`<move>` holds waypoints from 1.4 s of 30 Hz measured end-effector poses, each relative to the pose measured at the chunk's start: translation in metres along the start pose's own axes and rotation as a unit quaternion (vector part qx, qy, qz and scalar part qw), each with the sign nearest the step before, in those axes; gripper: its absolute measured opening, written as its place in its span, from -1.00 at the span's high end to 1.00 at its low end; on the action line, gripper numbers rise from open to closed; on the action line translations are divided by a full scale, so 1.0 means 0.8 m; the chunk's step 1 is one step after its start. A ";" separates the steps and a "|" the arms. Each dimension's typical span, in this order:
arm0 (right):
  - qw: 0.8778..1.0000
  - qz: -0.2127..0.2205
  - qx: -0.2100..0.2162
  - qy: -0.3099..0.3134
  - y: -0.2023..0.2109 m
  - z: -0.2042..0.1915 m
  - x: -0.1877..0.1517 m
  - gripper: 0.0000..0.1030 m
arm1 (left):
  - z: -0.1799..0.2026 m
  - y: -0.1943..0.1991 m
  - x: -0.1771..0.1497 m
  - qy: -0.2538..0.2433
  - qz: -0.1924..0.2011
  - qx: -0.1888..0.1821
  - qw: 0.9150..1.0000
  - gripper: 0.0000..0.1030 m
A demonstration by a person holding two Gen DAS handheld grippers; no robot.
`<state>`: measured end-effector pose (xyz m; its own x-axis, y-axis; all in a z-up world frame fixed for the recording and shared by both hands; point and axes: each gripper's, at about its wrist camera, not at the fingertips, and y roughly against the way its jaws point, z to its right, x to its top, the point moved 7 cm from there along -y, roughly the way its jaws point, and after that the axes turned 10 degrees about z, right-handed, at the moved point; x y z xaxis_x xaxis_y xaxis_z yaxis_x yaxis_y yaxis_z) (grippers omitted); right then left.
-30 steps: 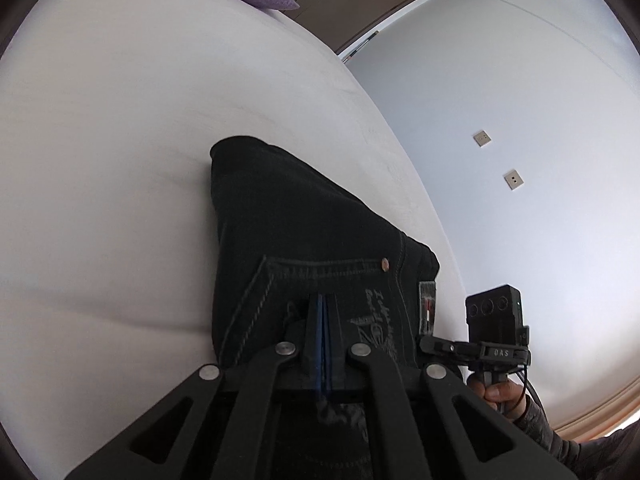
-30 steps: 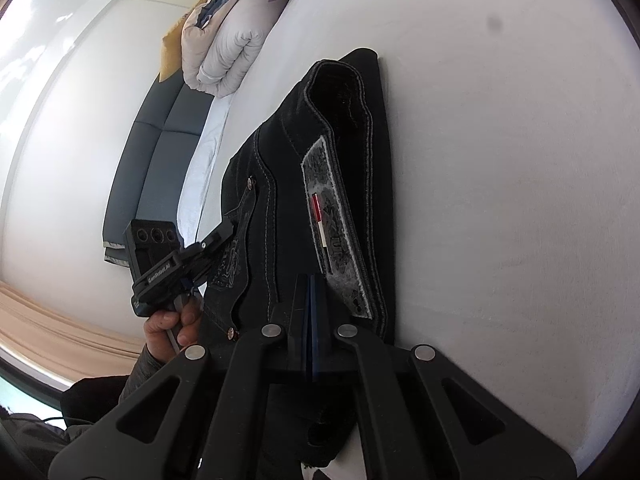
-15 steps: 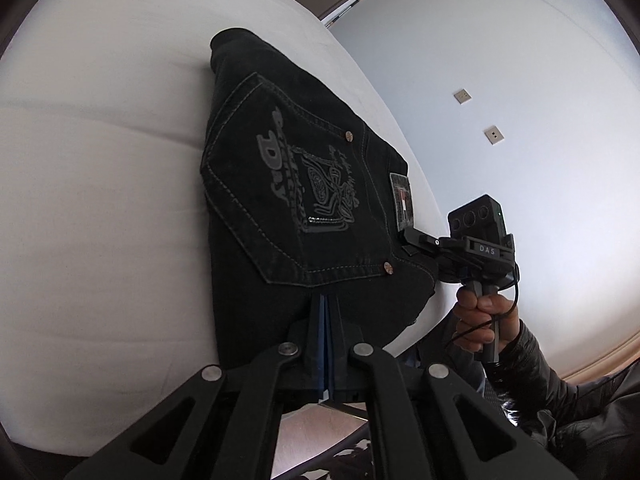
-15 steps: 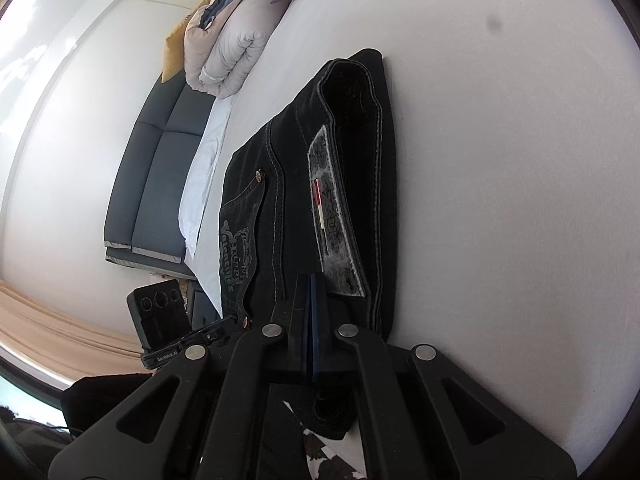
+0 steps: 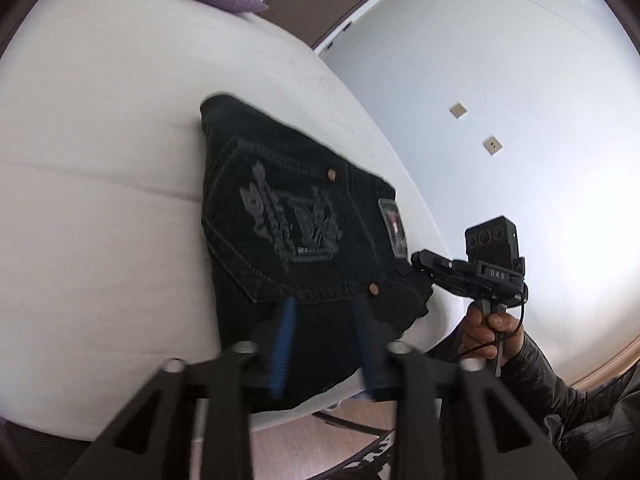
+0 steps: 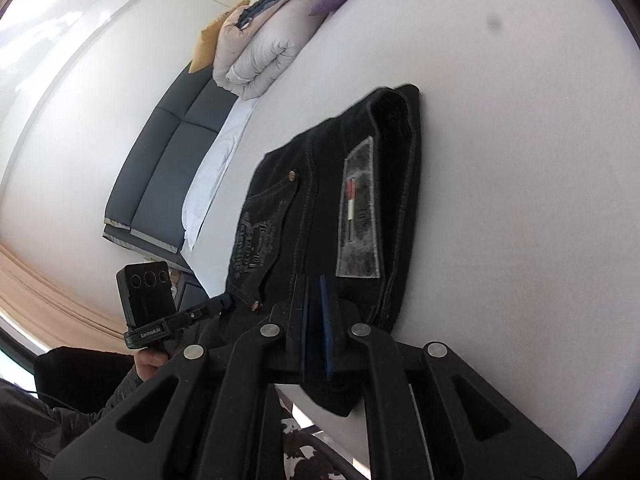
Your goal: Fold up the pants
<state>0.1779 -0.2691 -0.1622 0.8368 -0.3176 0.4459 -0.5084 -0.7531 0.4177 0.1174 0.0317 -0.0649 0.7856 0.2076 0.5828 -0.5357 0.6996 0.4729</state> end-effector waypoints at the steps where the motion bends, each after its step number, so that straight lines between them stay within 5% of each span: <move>1: 1.000 0.007 0.006 0.008 0.008 -0.007 0.005 0.72 | 0.000 0.011 0.014 -0.001 0.021 0.006 1.000 -0.55; 2: 1.000 0.017 0.008 0.011 0.015 -0.012 0.012 0.47 | -0.002 0.018 0.027 -0.001 0.035 0.008 0.999 -0.55; 3: 1.000 0.027 0.007 0.008 0.020 -0.013 0.020 0.02 | -0.006 0.019 0.034 0.001 0.035 0.009 0.999 -0.53; 5: 0.999 0.048 -0.006 -0.015 0.027 -0.004 0.035 -0.36 | -0.025 0.010 0.046 0.002 0.027 0.040 0.999 -0.47; 7: 0.997 0.052 -0.025 -0.042 0.025 0.014 0.044 -0.36 | -0.047 -0.007 0.050 0.020 0.010 0.055 0.998 -0.26; 10: 0.995 0.025 -0.060 -0.081 0.010 0.044 0.045 -0.36 | -0.069 -0.034 0.047 0.041 -0.017 0.065 0.997 -0.24; 16: 0.992 -0.007 -0.066 -0.103 -0.016 0.052 0.057 -0.29 | -0.071 -0.075 0.041 0.034 -0.061 0.071 0.995 -0.22; 22: 0.989 -0.047 -0.090 -0.104 -0.073 0.054 0.061 0.25 | -0.077 -0.094 0.045 0.046 -0.079 0.079 0.993 0.19; 24: 0.988 -0.047 -0.090 -0.112 -0.084 0.056 0.060 0.48 | -0.074 -0.092 0.044 0.038 -0.078 0.084 0.993 0.23; 33: 0.994 -0.015 -0.096 -0.042 -0.082 0.012 0.076 0.66 | -0.037 -0.072 0.076 0.008 -0.036 0.085 0.996 0.50; 42: 0.996 0.024 -0.083 0.009 -0.061 -0.018 0.185 0.66 | -0.008 -0.110 0.187 -0.049 0.001 0.078 0.996 0.51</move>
<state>0.3238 -0.2715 -0.1052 0.8079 -0.3386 0.4823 -0.5751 -0.6316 0.5200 0.2840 0.0058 -0.0234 0.7543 0.1361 0.6423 -0.5851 0.5833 0.5634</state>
